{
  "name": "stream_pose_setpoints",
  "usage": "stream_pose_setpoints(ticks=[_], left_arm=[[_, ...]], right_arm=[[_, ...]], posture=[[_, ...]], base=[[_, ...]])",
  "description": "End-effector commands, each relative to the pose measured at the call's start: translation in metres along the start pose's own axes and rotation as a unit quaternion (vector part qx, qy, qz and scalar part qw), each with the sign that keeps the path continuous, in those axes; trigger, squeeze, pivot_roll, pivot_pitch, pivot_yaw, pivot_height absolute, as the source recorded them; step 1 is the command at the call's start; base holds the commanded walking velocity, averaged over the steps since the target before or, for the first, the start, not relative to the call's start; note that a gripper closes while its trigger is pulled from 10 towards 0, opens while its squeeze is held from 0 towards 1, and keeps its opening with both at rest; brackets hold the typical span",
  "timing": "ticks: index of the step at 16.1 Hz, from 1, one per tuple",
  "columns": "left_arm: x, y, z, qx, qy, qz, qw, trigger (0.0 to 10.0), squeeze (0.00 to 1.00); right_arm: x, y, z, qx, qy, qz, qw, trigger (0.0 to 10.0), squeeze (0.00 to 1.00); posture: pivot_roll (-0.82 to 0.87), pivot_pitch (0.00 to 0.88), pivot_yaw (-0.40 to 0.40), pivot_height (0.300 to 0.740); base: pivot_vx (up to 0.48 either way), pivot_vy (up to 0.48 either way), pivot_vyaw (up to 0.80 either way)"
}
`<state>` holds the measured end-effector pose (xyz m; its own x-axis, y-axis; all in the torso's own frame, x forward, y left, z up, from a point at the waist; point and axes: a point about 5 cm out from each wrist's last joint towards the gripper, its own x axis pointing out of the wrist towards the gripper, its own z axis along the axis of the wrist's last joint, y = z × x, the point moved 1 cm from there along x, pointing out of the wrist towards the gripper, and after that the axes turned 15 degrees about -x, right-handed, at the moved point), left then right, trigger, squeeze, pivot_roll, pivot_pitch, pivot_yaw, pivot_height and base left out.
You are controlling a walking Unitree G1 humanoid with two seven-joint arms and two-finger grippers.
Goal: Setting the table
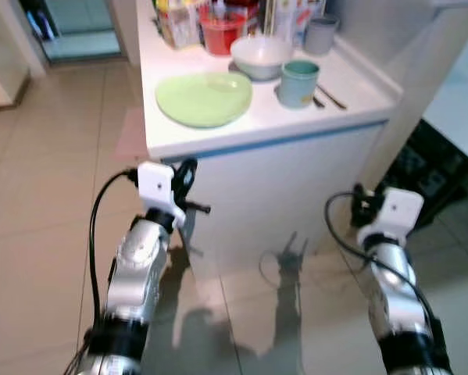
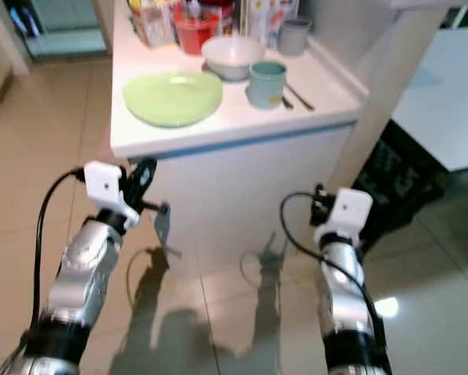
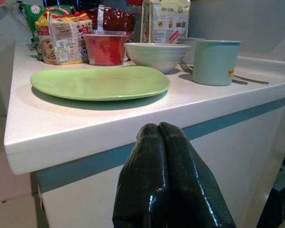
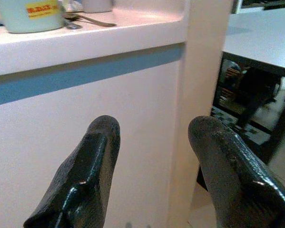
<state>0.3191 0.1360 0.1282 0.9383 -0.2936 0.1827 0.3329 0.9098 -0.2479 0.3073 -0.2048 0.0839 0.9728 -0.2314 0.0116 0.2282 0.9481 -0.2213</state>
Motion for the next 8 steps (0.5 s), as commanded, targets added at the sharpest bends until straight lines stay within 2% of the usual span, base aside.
stream_pose_setpoints(ticks=[1, 5, 8], left_arm=[[-0.003, -0.001, -0.002, 0.003, 0.0, -0.002, 1.0, 10.0, 0.0], [-0.005, -0.003, -0.002, 0.003, -0.001, -0.005, 1.0, 10.0, 0.0], [-0.001, -0.002, -0.002, 0.003, 0.002, -0.002, 1.0, 10.0, 0.0]], right_arm=[[-0.004, -0.003, -0.004, -0.003, 0.001, -0.006, 1.0, 10.0, 0.0], [-0.014, -0.007, -0.01, -0.006, 0.0, -0.005, 1.0, 10.0, 0.0], [-0.011, -0.009, -0.009, -0.008, 0.0, -0.004, 1.0, 10.0, 0.0]], posture=[[0.01, 0.0, 0.032, 0.74], [0.02, 0.0, 0.028, 0.74], [0.02, 0.0, 0.026, 0.74]], base=[[0.0, 0.0, 0.0], [0.0, 0.0, 0.0], [0.0, 0.0, 0.0]])
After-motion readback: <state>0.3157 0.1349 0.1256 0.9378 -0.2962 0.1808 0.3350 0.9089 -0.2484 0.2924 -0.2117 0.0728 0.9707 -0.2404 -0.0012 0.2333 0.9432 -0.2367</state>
